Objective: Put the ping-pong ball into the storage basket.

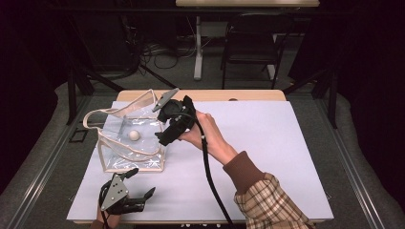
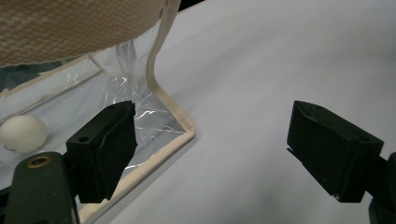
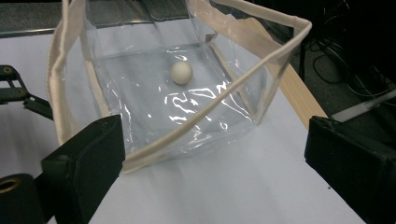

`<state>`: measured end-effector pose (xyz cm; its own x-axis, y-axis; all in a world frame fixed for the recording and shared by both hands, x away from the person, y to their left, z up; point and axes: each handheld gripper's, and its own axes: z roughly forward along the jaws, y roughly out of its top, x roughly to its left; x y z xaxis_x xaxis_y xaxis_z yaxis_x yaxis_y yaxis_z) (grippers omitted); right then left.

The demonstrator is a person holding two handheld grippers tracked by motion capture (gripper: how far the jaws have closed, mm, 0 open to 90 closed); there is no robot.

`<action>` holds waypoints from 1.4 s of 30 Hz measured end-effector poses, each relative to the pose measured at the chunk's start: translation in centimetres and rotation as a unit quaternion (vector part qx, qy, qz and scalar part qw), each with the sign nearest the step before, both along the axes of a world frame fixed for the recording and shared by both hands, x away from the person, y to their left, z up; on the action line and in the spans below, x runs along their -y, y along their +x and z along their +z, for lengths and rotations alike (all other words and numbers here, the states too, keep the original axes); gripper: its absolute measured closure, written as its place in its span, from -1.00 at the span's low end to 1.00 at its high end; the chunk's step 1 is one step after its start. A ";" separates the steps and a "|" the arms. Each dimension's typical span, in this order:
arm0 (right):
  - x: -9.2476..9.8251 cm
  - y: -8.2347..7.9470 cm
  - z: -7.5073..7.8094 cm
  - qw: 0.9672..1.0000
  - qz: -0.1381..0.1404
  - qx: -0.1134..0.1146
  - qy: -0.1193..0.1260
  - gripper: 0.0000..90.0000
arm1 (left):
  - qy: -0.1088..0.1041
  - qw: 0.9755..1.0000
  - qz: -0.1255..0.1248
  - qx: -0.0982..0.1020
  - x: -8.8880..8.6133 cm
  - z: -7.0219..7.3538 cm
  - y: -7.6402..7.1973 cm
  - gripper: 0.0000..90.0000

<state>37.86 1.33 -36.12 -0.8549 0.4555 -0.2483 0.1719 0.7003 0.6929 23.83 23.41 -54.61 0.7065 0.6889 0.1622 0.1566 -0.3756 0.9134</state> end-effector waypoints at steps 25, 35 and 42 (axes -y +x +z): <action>5.8 -0.1 -2.4 0.999 -0.042 -0.004 0.003 -0.99 | 0.003 1.000 -0.002 -0.001 0.1 0.0 0.0 -0.64; 7.3 -0.5 -3.5 0.999 -0.053 -0.006 0.003 -0.99 | 0.003 1.000 0.000 0.000 0.0 0.0 0.0 -0.64; 8.8 -0.8 -4.3 0.998 -0.063 -0.003 0.009 -0.98 | 0.003 1.000 0.000 0.000 0.0 0.0 0.0 -0.64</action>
